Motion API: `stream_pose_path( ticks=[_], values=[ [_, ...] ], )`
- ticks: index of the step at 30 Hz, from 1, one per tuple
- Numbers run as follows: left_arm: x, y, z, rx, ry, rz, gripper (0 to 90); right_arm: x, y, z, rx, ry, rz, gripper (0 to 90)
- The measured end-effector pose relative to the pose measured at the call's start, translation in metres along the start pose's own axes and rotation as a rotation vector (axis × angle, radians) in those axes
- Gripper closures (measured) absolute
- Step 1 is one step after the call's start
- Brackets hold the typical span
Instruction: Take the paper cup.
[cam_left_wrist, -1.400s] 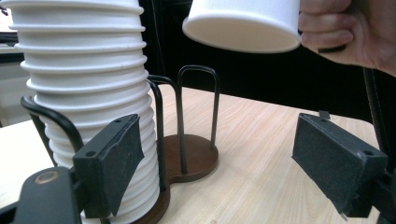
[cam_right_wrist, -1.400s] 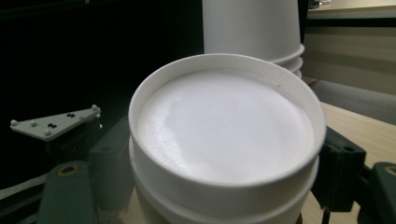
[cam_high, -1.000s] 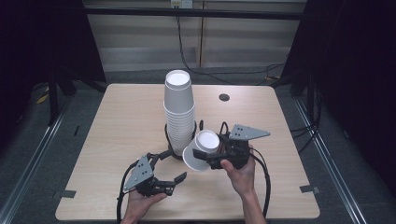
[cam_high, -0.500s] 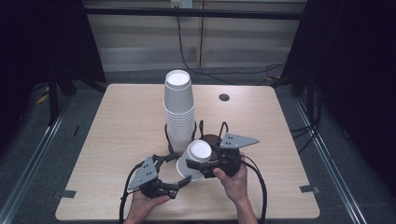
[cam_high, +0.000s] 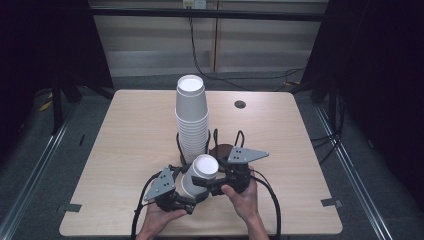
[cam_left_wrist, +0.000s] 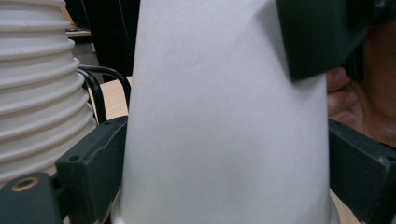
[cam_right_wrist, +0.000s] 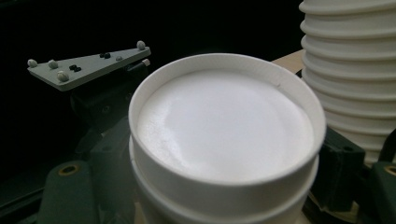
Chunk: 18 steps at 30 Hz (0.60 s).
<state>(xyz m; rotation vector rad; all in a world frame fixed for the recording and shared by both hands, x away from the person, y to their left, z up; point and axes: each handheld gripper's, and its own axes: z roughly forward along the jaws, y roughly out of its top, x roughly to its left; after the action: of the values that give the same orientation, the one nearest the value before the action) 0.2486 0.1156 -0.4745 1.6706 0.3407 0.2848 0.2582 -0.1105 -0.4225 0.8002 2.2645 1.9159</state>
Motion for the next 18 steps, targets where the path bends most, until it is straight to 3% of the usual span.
stream_pose_path(
  ticks=[6,14,18],
  values=[
    [0.0012,-0.0024,0.0014,-0.021,-0.008,-0.017,11.5,0.0,-0.0011,0.0027,-0.009,-0.005,-0.008,22.4],
    [0.0014,-0.0024,-0.0006,0.015,-0.014,-0.001,15.4,-0.0011,-0.0059,0.0032,-0.011,0.004,-0.002,19.9],
    [0.0025,-0.0021,-0.0009,0.024,-0.025,-0.007,15.8,-0.0018,-0.0061,0.0034,-0.021,-0.001,0.002,13.6]
  ],
)
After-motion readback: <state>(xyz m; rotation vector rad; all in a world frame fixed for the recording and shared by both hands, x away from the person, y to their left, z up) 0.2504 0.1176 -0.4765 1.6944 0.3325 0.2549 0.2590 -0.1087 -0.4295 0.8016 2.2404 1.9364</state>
